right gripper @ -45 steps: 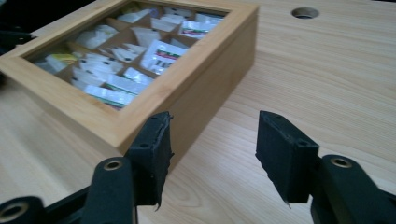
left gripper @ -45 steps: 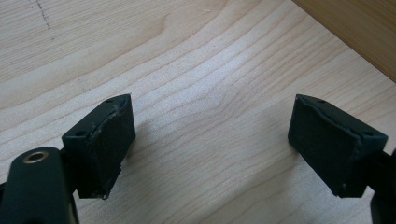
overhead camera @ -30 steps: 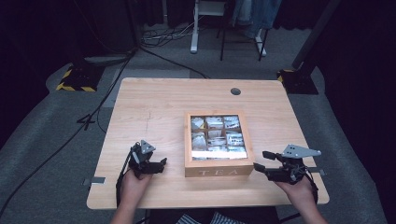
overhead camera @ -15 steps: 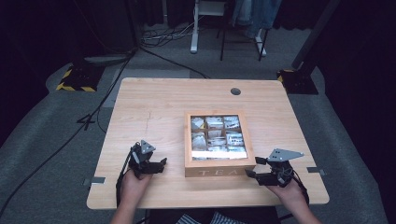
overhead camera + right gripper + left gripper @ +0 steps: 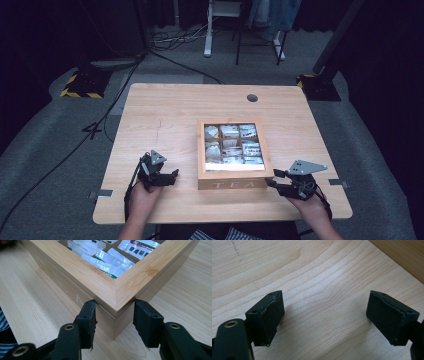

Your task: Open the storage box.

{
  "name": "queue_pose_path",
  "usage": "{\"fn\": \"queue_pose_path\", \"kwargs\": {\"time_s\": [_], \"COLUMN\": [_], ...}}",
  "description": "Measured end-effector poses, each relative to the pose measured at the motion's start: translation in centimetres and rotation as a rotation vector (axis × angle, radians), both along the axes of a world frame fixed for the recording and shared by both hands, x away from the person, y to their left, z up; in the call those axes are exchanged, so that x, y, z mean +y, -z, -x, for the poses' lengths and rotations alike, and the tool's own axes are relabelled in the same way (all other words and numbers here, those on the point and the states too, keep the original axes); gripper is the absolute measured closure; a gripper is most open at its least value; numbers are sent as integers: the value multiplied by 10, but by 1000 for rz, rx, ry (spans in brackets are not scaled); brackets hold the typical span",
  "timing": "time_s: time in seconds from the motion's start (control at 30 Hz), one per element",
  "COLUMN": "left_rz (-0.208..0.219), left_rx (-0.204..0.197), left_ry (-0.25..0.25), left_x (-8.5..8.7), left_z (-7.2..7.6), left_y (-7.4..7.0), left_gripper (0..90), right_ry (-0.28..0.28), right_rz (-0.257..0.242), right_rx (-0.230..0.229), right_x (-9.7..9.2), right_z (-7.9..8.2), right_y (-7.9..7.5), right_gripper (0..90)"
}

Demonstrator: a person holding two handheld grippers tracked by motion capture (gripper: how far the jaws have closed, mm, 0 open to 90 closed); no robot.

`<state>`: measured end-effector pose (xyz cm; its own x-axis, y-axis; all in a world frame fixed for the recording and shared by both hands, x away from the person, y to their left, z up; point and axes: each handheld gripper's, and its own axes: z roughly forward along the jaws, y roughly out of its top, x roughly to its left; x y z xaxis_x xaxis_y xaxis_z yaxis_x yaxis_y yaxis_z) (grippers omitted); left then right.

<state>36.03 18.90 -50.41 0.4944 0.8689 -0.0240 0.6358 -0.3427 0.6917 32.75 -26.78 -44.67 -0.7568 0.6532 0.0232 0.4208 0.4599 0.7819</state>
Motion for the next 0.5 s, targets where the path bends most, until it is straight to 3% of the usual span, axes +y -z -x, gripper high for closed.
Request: {"fn": "queue_pose_path", "kwargs": {"time_s": [0.4, 0.5], "left_rz": [-3, 4], "left_rx": [-4, -7], "left_ry": [3, -10], "left_x": [0, -1], "left_z": [-2, -4], "left_y": [0, 0], "left_gripper": [157, 175], "right_ry": [31, 50], "right_rz": [17, 81], "right_rx": [7, -43], "right_x": [3, 9], "right_z": [3, 7], "right_y": [-8, -11], "right_gripper": [610, 596]}}
